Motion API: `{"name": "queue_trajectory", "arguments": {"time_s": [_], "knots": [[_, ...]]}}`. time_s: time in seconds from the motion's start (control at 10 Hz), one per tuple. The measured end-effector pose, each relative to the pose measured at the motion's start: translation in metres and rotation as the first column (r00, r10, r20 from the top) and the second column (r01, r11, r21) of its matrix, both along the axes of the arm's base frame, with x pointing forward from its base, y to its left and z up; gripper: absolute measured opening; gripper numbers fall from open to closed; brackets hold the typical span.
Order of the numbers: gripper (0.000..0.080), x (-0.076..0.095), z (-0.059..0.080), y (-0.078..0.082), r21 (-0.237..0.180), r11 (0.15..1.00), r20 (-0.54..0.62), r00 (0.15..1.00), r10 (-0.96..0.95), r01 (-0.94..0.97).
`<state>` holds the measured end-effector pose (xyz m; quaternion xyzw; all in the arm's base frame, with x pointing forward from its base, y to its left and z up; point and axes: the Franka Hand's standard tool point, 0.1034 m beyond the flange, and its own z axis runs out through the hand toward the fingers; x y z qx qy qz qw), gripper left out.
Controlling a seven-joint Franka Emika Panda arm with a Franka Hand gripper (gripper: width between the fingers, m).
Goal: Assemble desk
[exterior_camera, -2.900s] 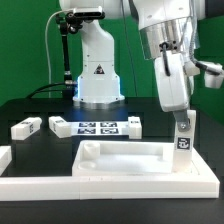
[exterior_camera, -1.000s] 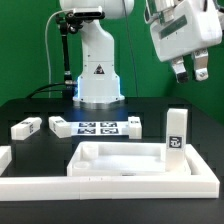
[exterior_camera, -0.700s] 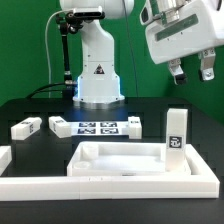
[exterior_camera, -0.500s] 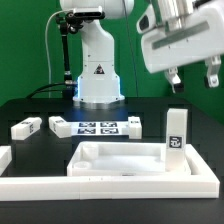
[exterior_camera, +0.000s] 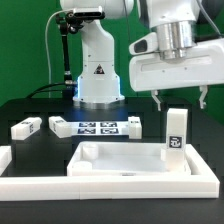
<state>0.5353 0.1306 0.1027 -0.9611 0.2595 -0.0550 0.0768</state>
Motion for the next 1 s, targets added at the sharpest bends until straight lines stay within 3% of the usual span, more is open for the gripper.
{"name": "queue_trajectory", "arguments": {"time_s": [0.3, 0.6, 0.7, 1.0], "knots": [[0.0649, 0.001, -0.001, -0.006, -0.043, 0.974, 0.025, 0.974, 0.224, -0.223], [0.0649, -0.044, -0.014, -0.045, -0.088, 0.868, -0.031, 0.872, 0.488, -0.489], [0.0649, -0.052, -0.017, -0.052, -0.082, 0.877, -0.048, 0.881, 0.471, -0.474], [0.0649, -0.054, -0.017, -0.049, -0.05, 0.876, -0.084, 0.876, 0.474, -0.479]]}}
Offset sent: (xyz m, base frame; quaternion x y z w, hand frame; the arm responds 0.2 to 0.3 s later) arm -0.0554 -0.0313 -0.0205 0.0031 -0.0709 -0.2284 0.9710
